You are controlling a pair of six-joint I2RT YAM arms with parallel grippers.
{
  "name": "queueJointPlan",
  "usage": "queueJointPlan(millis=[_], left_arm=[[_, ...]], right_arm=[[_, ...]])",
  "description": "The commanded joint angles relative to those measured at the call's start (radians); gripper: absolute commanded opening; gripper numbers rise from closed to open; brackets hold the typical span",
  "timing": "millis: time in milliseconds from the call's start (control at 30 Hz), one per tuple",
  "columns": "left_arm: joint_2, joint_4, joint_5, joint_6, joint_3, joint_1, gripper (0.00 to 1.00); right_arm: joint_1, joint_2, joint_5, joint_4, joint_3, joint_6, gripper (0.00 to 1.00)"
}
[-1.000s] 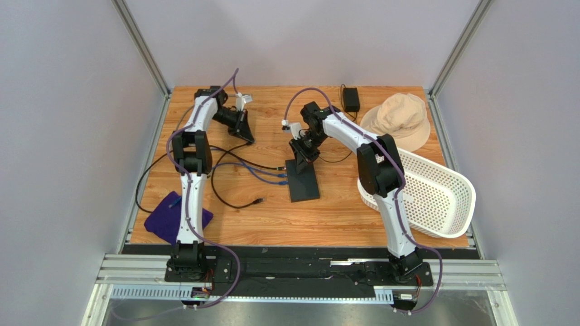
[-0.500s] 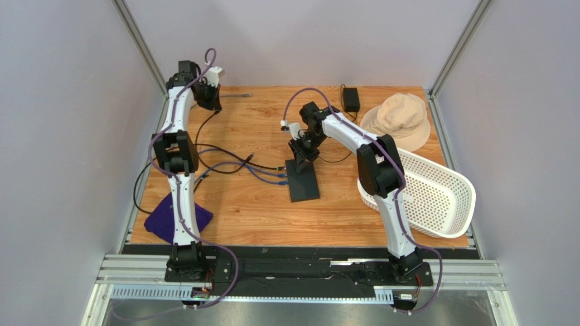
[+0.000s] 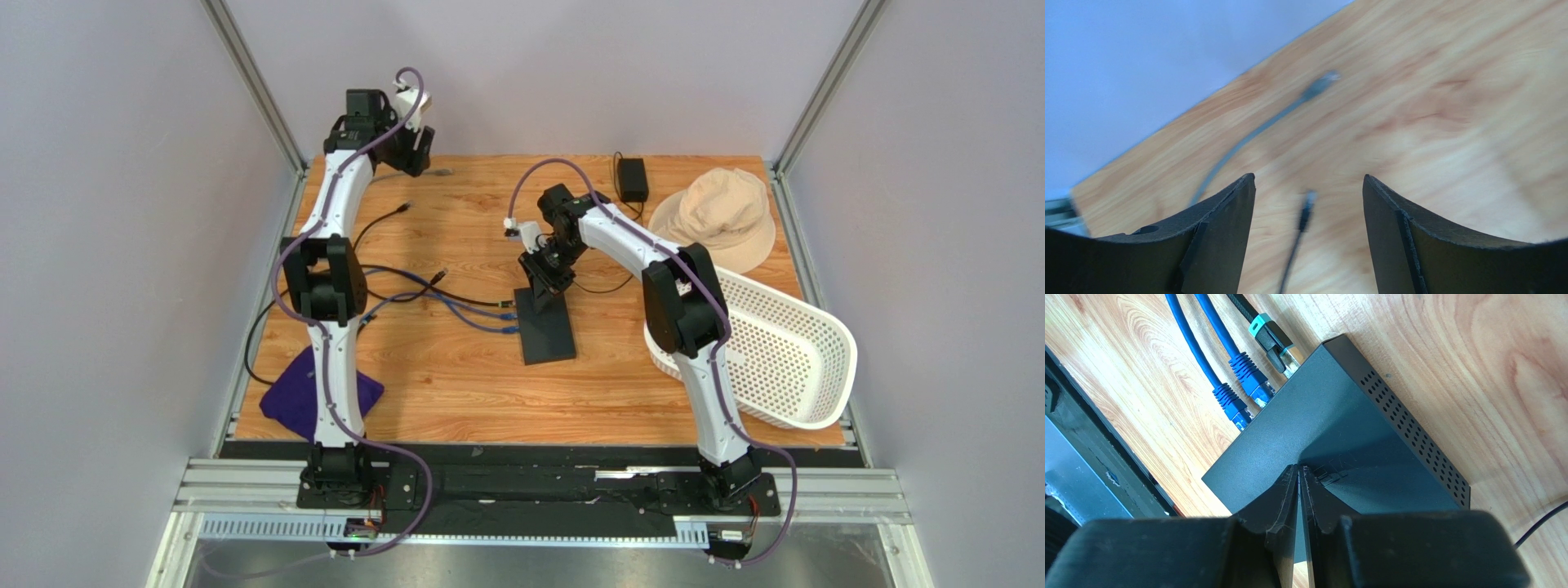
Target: Pull the plug from the switch port
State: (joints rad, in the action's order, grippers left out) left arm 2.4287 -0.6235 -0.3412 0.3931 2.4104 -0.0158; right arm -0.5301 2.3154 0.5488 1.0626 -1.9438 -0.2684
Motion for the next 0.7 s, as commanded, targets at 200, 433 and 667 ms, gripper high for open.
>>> queueJointPlan(millis=[200, 433, 667], left_arm=[[-0.255, -0.001, -0.686, -0.388, -0.377, -0.032, 0.78], [-0.269, -0.041, -0.757, -0.338, -0.609, -0.087, 0.73], [-0.152, -0.342, -0.782, -0.15, -0.524, -0.15, 0.69]], right_arm=[[0.013, -0.008, -0.148, -0.05, 0.058, -0.071, 0.15], [0.041, -0.047, -0.133, -0.047, 0.111, -0.057, 0.11], [0.041, -0.027, -0.128, -0.047, 0.115, -0.054, 0.1]])
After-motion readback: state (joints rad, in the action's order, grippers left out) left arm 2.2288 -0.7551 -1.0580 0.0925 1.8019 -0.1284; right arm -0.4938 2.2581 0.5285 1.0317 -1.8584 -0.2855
